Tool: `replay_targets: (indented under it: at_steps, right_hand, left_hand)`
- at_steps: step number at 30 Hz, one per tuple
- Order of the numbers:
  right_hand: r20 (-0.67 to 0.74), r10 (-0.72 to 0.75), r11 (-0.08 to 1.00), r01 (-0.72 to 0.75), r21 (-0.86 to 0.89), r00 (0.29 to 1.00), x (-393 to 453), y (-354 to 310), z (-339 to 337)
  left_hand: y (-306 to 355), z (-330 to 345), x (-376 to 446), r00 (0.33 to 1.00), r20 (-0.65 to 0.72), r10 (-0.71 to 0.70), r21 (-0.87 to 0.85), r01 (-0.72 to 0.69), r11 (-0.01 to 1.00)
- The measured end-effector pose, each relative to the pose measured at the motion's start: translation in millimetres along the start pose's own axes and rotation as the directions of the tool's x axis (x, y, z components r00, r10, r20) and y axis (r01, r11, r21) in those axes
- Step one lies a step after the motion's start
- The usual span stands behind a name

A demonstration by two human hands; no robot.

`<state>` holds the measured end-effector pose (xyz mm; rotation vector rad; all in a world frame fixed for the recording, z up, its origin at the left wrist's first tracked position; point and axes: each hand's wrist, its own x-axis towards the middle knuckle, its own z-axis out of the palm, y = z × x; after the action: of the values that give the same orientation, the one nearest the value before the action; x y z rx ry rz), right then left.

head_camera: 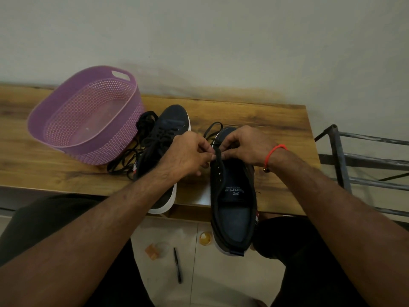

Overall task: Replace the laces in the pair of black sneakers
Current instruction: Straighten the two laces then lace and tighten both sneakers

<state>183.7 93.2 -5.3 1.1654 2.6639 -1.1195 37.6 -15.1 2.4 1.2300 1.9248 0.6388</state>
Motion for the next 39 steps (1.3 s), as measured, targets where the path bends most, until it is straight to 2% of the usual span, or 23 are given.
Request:
replay_targets:
  at_steps: [4, 7, 11, 13, 15, 18, 21, 23, 24, 25, 26, 27, 29, 31, 32, 34, 36, 39]
  right_hand:
    - [0.001, -0.008, 1.000, 0.008, 0.008, 1.000, -2, -1, -2]
    - [-0.116, 0.019, 0.999, -0.014, 0.039, 0.993, -3, -2, -12]
    - [-0.336, 0.124, 0.963, -0.032, 0.266, 0.934, -3, 0, -24]
    - [-0.359, 0.125, 0.952, -0.010, 0.305, 0.925, -3, 1, -26]
    - [-0.339, 0.049, 0.963, 0.045, 0.265, 0.939, -5, -3, -23]
    - [-0.221, -0.087, 0.980, 0.123, 0.157, 0.971, -7, -14, -14]
    - [-0.092, -0.149, 0.983, 0.158, 0.096, 0.984, -5, -17, 1]
    - [-0.133, -0.153, 0.985, 0.162, 0.064, 0.979, -5, -16, 7]
    - [-0.171, -0.149, 0.986, 0.159, 0.046, 0.974, -4, -15, 8]
    - [-0.209, -0.146, 0.986, 0.159, 0.051, 0.967, -5, -15, 7]
    - [-0.255, -0.147, 0.982, 0.172, 0.077, 0.956, -4, -15, 5]
    - [-0.319, -0.152, 0.971, 0.201, 0.126, 0.936, -3, -15, 3]
    - [-0.430, -0.149, 0.921, 0.283, 0.267, 0.891, -2, -19, -3]
    - [-0.495, -0.122, 0.831, 0.361, 0.423, 0.860, -2, -25, -5]
    - [-0.518, -0.104, 0.783, 0.391, 0.484, 0.849, -3, -27, -6]
    - [-0.526, -0.082, 0.719, 0.416, 0.556, 0.847, -5, -29, -6]
    - [-0.468, -0.095, 0.730, 0.381, 0.567, 0.878, -3, -23, -6]
    - [-0.329, -0.109, 0.867, 0.251, 0.430, 0.938, 0, -15, -3]
  left_hand:
    - [1, -2, 1, 0.997, -0.048, 0.065, 0.174, -0.055, 0.983]
    - [2, -9, 3, 0.979, -0.130, 0.157, 0.303, -0.112, 0.946]
    - [1, -30, 6, 0.913, -0.283, 0.295, 0.320, -0.200, 0.926]
    - [-2, -37, 7, 0.880, -0.352, 0.319, 0.255, -0.238, 0.937]
    - [-3, -37, 7, 0.853, -0.380, 0.357, 0.214, -0.295, 0.931]
    - [-1, -30, 4, 0.766, -0.415, 0.490, 0.279, -0.405, 0.870]
    - [8, -28, -1, 0.627, -0.505, 0.593, 0.301, -0.517, 0.802]
    - [13, -31, -3, 0.545, -0.592, 0.594, 0.235, -0.588, 0.774]
    - [14, -32, -2, 0.529, -0.619, 0.580, 0.204, -0.605, 0.770]
    - [14, -34, -2, 0.543, -0.622, 0.564, 0.174, -0.607, 0.776]
    - [13, -36, -1, 0.590, -0.598, 0.542, 0.137, -0.591, 0.795]
    - [11, -36, 0, 0.669, -0.547, 0.504, 0.085, -0.554, 0.828]
    - [8, -34, 2, 0.852, -0.381, 0.360, -0.007, -0.392, 0.920]
    - [4, -30, 5, 0.969, -0.161, 0.185, -0.098, -0.203, 0.974]
    - [4, -26, 5, 0.989, -0.056, 0.140, -0.149, -0.146, 0.978]
    - [4, -19, 6, 0.985, 0.057, 0.163, -0.132, -0.154, 0.979]
    - [2, -15, 7, 0.971, 0.015, 0.238, 0.004, -0.238, 0.971]
    - [-2, -16, 10, 0.947, -0.173, 0.272, 0.052, -0.267, 0.962]
